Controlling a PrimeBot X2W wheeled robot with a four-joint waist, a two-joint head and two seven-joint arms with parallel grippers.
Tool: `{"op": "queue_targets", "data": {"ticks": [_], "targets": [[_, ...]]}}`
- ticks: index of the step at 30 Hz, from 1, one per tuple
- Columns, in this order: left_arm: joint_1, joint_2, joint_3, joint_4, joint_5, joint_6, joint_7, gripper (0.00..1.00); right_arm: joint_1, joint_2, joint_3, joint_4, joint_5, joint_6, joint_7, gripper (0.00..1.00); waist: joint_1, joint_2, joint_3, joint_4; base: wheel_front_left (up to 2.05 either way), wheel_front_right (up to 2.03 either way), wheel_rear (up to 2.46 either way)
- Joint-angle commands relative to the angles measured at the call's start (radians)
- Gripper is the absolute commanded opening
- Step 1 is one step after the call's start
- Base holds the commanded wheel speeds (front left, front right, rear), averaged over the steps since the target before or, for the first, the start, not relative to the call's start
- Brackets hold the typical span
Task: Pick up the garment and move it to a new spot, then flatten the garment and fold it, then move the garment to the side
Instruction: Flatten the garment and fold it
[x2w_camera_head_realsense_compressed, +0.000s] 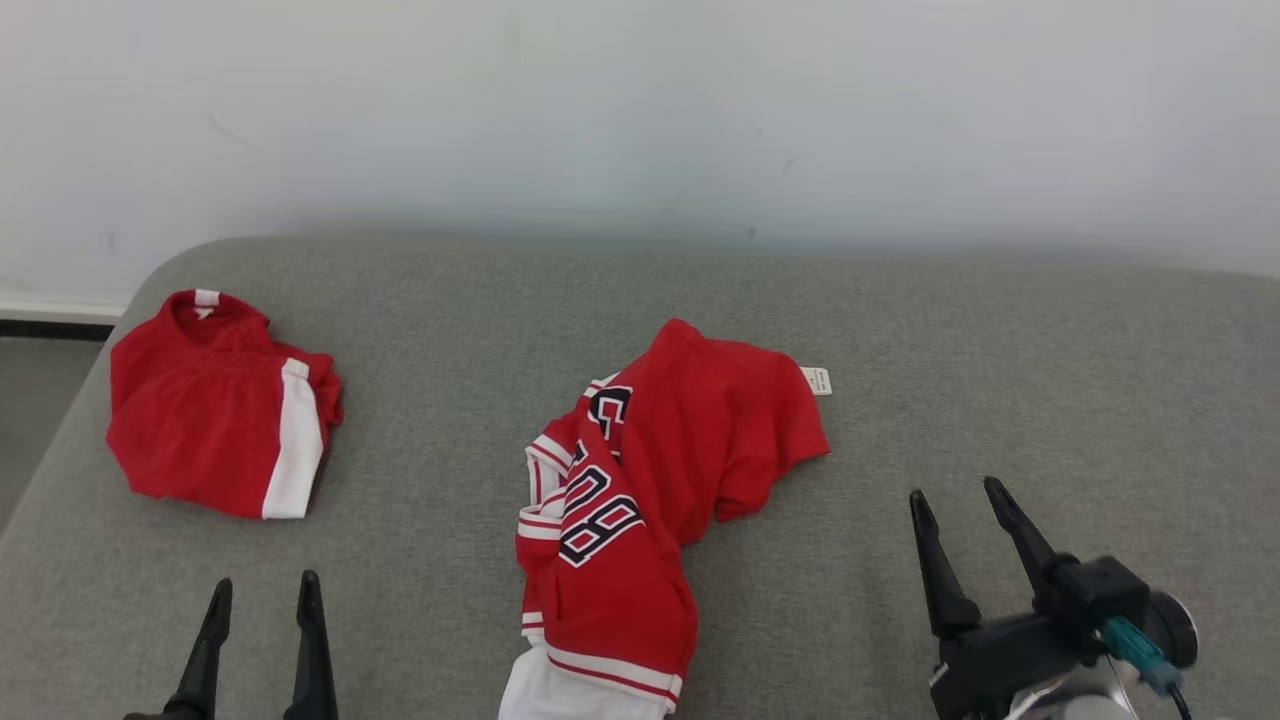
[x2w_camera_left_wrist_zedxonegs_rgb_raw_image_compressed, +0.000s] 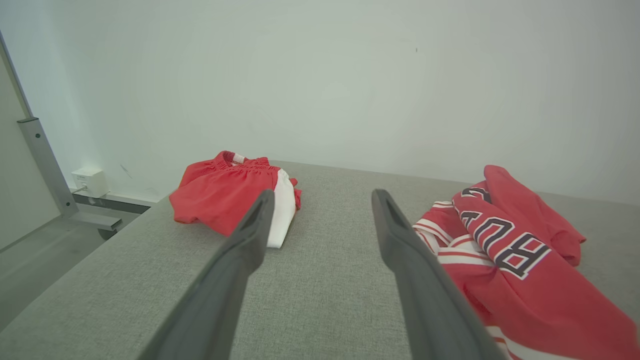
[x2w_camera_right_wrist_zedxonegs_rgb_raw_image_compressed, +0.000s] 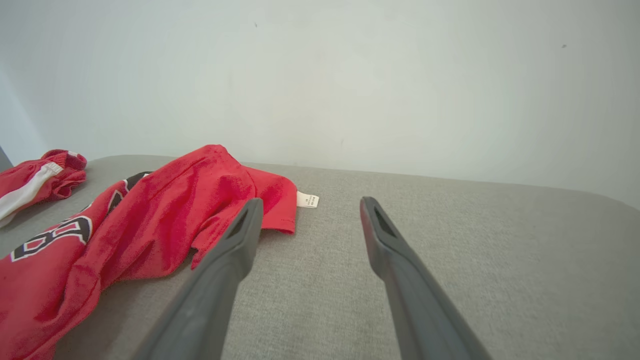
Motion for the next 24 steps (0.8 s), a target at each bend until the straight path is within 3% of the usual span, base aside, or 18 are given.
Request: {"op": "queue_targets", "data": {"ticks": [1, 5, 7, 16, 24], "targets": [[-0.016, -0.008, -0.004, 0.001, 0.015, -0.004, -0.003, 1.0, -0.039, -0.013, 0.022, 0.016, 0.009, -0.002, 0.007, 1.0, 0.0, 0.0, 0.025, 0.043, 0.0, 0.0, 0.0], [-0.038, -0.021, -0.015, 0.006, 0.019, -0.012, -0.003, 1.0, -0.146, -0.042, 0.072, 0.068, 0.015, -0.002, 0.028, 1.0, 0.0, 0.0, 0.048, 0.09, 0.0, 0.0, 0.0], [-0.06, -0.031, -0.042, 0.016, 0.021, -0.019, -0.003, 1.0, -0.257, -0.069, 0.11, 0.146, 0.029, -0.002, 0.055, 1.0, 0.0, 0.0, 0.076, 0.147, 0.0, 0.0, 0.0], [-0.111, -0.049, -0.1, 0.048, -0.006, -0.03, -0.003, 1.0, -0.518, -0.132, 0.209, 0.388, 0.091, -0.002, 0.101, 1.0, 0.0, 0.0, 0.137, 0.281, 0.0, 0.0, 0.0], [-0.138, -0.05, -0.187, 0.067, -0.067, -0.031, -0.003, 1.0, -0.663, -0.177, 0.314, 0.582, 0.166, -0.002, 0.126, 1.0, 0.0, 0.0, 0.176, 0.38, 0.0, 0.0, 0.0]]}}
